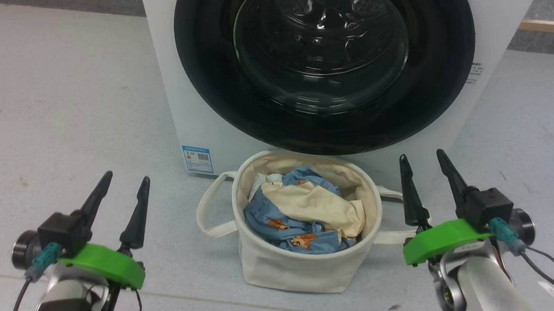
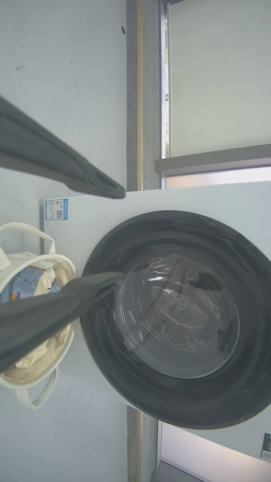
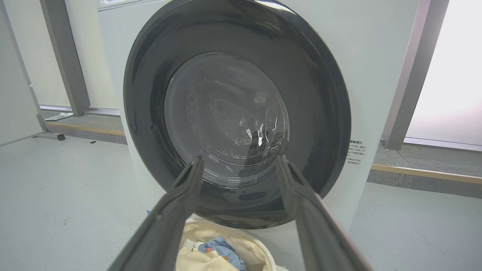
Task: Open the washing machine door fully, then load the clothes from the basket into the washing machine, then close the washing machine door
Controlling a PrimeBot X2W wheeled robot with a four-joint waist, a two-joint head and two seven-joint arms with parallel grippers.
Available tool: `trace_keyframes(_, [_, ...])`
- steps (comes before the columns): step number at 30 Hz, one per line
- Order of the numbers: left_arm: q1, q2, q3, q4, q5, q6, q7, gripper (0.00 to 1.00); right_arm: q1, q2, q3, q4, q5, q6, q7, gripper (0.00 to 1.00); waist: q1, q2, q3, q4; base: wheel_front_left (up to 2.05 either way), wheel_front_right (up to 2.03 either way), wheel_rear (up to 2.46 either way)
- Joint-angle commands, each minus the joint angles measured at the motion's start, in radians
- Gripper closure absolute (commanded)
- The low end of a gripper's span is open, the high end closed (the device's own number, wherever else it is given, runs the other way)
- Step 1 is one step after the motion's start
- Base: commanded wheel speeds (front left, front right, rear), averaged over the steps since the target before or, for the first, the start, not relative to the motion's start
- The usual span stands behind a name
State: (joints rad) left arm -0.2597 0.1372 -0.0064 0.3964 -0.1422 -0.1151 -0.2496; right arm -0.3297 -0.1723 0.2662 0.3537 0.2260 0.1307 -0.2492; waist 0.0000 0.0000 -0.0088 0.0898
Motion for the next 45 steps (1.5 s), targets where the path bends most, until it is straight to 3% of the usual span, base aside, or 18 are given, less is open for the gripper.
trace_keyframes(1, [-0.066, 0.029, 0.039, -0.027, 0.008, -0.004, -0.012, 0.0, -0.048, 0.004, 0.004, -0.027, -0.007, 0.0, -0.013, 0.0, 0.0001, 0.0, 0.002, 0.001, 0.0, 0.0, 0.0])
trace_keyframes(26, [-0.08, 0.02, 0.076, -0.002, -0.037, -0.013, -0.012, 0.0, 0.01, 0.014, -0.092, -0.041, -0.018, 0.0, -0.013, 0.0, 0.0001, 0.0, 0.014, 0.002, 0.0, 0.0, 0.0])
trace_keyframes(45, [-0.08, 0.018, 0.077, -0.001, -0.03, -0.015, -0.012, 0.0, -0.001, 0.009, -0.09, -0.044, -0.007, 0.0, -0.013, 0.0, 0.0, 0.0, 0.012, 0.006, 0.0, 0.0, 0.0])
